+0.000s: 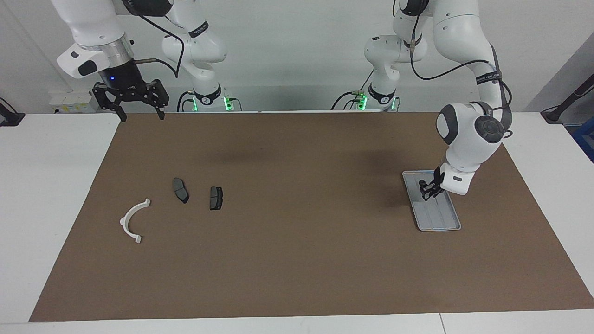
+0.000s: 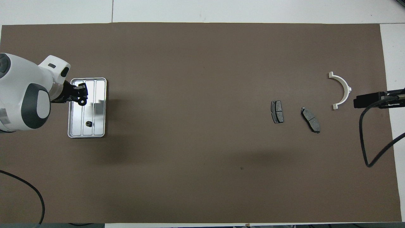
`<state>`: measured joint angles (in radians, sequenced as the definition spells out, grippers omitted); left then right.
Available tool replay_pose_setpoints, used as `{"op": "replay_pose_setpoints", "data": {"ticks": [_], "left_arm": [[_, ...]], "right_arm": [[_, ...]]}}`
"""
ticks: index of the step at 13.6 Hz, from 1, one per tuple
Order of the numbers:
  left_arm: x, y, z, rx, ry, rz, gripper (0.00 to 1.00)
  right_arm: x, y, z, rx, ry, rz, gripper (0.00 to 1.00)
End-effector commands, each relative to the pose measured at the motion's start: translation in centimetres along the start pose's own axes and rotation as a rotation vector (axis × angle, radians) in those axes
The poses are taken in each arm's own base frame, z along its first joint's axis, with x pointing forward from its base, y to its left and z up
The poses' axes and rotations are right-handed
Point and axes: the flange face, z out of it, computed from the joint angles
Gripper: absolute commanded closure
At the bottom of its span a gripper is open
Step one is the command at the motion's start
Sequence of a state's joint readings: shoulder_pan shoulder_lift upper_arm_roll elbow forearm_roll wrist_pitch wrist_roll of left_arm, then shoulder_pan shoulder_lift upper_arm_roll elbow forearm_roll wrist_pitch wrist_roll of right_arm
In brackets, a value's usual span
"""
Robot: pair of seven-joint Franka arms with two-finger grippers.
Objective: Pick bearing gear from pile to tray
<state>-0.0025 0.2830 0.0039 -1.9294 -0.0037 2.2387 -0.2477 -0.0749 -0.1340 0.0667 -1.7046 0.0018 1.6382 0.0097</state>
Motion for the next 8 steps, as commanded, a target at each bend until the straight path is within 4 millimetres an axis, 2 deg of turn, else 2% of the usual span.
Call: {"op": "replay_pose_setpoints", "data": {"ticks": [1, 6, 8], "left_arm": [[0.8, -0.5, 1.5, -0.005, 0.043, 0.013, 1.0], [0.8, -0.4, 3.9, -0.006, 0.044, 0.014, 1.0], [0.8, -0.2, 4.2, -0.007, 0.044, 0.014, 1.0]], "right_arm": [[-0.2, -1.0, 0.2, 0.015, -0.01, 0.062, 0.0], [-0.2, -0.9, 0.3, 0.016, -0.012, 0.028, 0.0], [0.0, -0.8, 0.6, 0.016, -0.015, 0.03, 0.0]]}}
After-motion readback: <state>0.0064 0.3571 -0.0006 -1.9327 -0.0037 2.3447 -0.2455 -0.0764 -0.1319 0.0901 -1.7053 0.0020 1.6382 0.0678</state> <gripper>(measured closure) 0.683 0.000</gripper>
